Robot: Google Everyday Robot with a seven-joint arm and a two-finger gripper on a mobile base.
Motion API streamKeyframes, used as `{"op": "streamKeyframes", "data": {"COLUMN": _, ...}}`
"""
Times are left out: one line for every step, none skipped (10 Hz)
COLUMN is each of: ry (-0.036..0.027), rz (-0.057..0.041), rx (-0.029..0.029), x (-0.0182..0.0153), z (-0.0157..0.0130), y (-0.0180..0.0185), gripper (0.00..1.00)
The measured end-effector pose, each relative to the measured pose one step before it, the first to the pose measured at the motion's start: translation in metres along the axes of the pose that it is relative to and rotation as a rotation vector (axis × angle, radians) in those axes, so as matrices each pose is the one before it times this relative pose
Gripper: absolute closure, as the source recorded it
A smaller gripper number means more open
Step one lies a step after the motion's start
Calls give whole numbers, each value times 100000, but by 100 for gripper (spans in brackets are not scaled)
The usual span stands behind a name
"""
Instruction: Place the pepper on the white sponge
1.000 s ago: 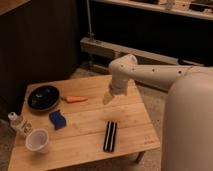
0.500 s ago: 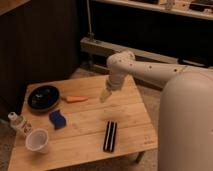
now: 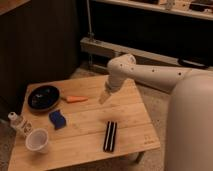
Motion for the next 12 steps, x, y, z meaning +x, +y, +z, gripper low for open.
{"op": "streamKeyframes", "data": {"ry": -3288, "rz": -8551, "rx": -840, "x": -951, "z": 276, "y": 844, "gripper": 20}}
{"op": "streamKeyframes", "data": {"ry": -3396, "rz": -9893, "rx": -1653, "x": -1288, "z": 351, "y": 958, "gripper": 20}}
{"op": "streamKeyframes", "data": {"ry": -3771, "rz": -13223, "rx": -3588, "x": -1869, "z": 827, "y": 1201, "gripper": 20}}
{"op": "streamKeyframes", "data": {"ry": -1396, "rz": -4733, "rx": -2510, "x": -1314, "z": 686, "y": 612, "gripper": 20}}
{"op": "streamKeyframes", "data": {"ry": -1020, "rz": -2862, "rx": -1846, "x": -1151, "z": 530, "y": 415, "gripper": 20}}
{"op": "streamKeyframes", "data": {"ry": -799, "rz": -3150, "rx": -2264, "x": -696, "z": 609, "y": 260, "gripper": 20}}
{"op": "streamKeyframes", "data": {"ry": -2522, "rz": -5243, "rx": -3280, "x": -851, "z": 705, "y": 233, "gripper": 20}}
{"op": "streamKeyframes", "data": {"ry": -2658, "rz": -3505, "rx": -2481, "x": -834, "z": 528, "y": -11, "gripper": 20}}
{"op": "streamKeyframes", "data": {"ry": -2591, "rz": -3776, "rx": -2737, "x": -918, "z": 775, "y": -145, "gripper": 20}}
{"op": "streamKeyframes", "data": {"ry": -1829, "rz": -3717, "rx": -1903, "x": -1067, "z": 943, "y": -272, "gripper": 20}}
{"op": "streamKeyframes", "data": {"ry": -491, "rz": -2653, "rx": -1190, "x": -842, "z": 857, "y": -102, "gripper": 20}}
{"op": "streamKeyframes", "data": {"ry": 28, "rz": -1550, "rx": -622, "x": -629, "z": 717, "y": -116, "gripper": 20}}
